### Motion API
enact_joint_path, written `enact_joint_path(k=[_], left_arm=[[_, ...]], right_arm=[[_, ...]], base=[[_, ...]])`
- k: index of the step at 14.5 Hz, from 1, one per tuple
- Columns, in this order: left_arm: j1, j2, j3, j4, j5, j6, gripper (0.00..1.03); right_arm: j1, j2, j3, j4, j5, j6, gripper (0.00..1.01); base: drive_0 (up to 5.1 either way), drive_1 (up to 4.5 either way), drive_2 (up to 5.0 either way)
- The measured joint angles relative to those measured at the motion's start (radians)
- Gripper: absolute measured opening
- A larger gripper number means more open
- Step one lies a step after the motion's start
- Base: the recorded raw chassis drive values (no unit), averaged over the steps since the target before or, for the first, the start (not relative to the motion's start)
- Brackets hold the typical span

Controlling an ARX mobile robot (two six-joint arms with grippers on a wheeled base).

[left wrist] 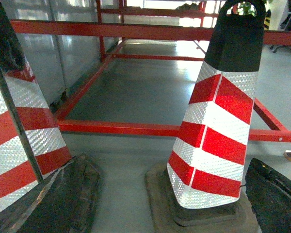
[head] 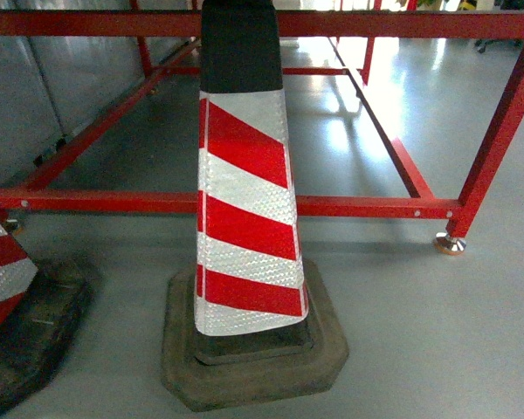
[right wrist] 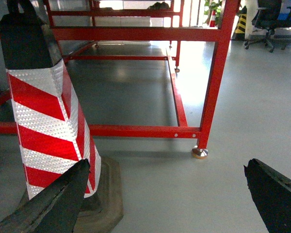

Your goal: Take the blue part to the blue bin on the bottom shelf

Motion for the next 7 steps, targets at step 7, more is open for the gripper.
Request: enact_joint_path(k=[7], left_arm=[[0.0,0.0,0.0,0.0,0.0,0.0,0.98]], right_arm=[[0.0,0.0,0.0,0.0,0.0,0.0,0.98]], base=[[0.0,0.0,0.0]])
